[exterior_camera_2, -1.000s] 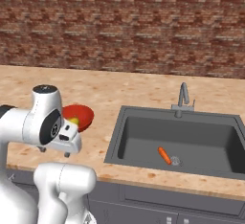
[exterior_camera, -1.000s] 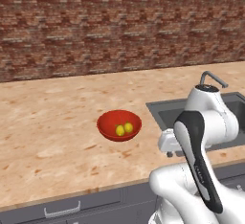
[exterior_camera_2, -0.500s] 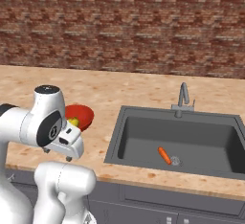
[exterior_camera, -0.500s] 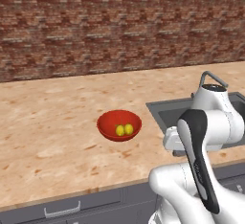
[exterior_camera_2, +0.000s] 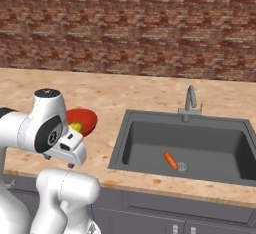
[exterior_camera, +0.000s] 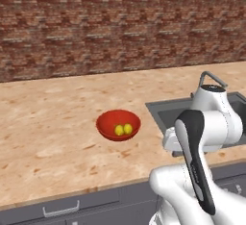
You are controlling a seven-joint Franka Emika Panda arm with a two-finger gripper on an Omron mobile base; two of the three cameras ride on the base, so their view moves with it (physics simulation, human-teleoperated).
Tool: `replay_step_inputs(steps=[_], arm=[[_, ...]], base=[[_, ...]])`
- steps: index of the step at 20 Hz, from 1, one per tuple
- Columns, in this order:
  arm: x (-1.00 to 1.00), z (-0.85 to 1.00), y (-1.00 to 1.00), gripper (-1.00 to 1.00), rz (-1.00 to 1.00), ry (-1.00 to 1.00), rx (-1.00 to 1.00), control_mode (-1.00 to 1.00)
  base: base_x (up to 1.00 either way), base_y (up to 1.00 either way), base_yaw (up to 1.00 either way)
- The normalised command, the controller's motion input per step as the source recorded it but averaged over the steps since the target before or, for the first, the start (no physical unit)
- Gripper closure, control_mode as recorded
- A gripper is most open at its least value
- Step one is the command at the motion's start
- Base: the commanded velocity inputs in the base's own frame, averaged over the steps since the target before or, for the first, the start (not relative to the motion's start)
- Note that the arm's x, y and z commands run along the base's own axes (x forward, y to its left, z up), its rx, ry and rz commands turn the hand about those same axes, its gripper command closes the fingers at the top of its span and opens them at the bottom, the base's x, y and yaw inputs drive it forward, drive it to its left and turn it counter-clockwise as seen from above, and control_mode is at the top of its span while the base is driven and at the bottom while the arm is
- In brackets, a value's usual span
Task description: Pick the lemons from the cabinet and place them in one bowl. Pick the carrot from the sink and place it in the other bowl.
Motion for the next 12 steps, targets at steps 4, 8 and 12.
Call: replay_step_inputs(steps=[4, 8, 12], arm=[[0.00, 0.00, 0.00, -1.00, 0.00, 0.00, 0.00, 1.00], [0.00, 0.00, 0.00, -1.00, 0.00, 0.00, 0.00, 1.00], [0.00, 0.00, 0.00, -1.00, 0.00, 0.00, 0.00, 1.00]], base=[[-0.26, -1.00, 0.06], [-0.12, -1.00, 0.13], [0.16, -1.00, 0.10]])
